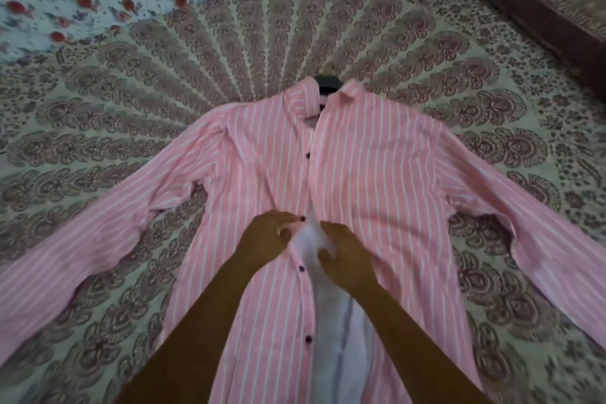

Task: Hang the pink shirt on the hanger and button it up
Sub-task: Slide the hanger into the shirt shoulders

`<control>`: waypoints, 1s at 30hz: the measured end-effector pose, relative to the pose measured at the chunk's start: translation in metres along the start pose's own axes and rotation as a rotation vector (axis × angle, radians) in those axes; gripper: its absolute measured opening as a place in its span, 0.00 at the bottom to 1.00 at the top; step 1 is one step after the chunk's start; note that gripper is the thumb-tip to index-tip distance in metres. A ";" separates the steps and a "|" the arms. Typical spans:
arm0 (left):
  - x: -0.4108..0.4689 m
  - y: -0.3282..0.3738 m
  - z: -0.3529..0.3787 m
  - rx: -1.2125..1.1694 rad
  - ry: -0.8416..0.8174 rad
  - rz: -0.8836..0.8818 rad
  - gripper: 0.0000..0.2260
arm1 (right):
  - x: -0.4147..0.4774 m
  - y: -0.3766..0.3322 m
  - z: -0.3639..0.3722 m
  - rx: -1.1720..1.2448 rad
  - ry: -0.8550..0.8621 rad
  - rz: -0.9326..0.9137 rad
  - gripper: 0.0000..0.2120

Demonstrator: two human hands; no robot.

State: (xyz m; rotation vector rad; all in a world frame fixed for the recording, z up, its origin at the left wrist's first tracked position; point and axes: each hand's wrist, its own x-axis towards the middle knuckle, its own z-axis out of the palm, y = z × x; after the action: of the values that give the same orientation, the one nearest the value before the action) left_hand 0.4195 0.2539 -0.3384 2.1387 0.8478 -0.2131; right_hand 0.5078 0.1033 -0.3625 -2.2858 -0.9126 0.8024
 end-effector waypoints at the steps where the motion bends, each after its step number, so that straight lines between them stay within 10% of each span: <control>1: -0.013 -0.004 0.003 -0.009 0.075 0.006 0.13 | -0.017 0.009 0.009 -0.087 0.174 -0.011 0.29; 11: -0.105 -0.008 0.085 0.310 -0.086 -0.168 0.27 | -0.113 0.026 0.038 -0.224 0.329 0.598 0.28; 17: -0.111 -0.009 0.097 0.238 0.032 -0.078 0.14 | -0.122 0.033 0.050 0.131 0.477 0.547 0.10; 21: -0.121 -0.012 0.077 -0.142 0.087 -0.078 0.07 | -0.137 0.016 0.053 0.183 0.544 0.280 0.15; 27: -0.175 -0.038 0.064 0.005 -0.360 0.024 0.17 | -0.197 -0.005 0.088 -0.044 -0.077 0.027 0.24; 30: -0.205 -0.054 0.071 -0.005 -0.225 0.036 0.15 | -0.233 0.001 0.101 -0.090 0.140 0.137 0.25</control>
State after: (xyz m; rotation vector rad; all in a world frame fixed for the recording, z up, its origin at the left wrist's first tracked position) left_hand 0.2385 0.1231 -0.3348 2.0767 0.6785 -0.4242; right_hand 0.3003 -0.0429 -0.3557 -2.4699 -0.7493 0.6591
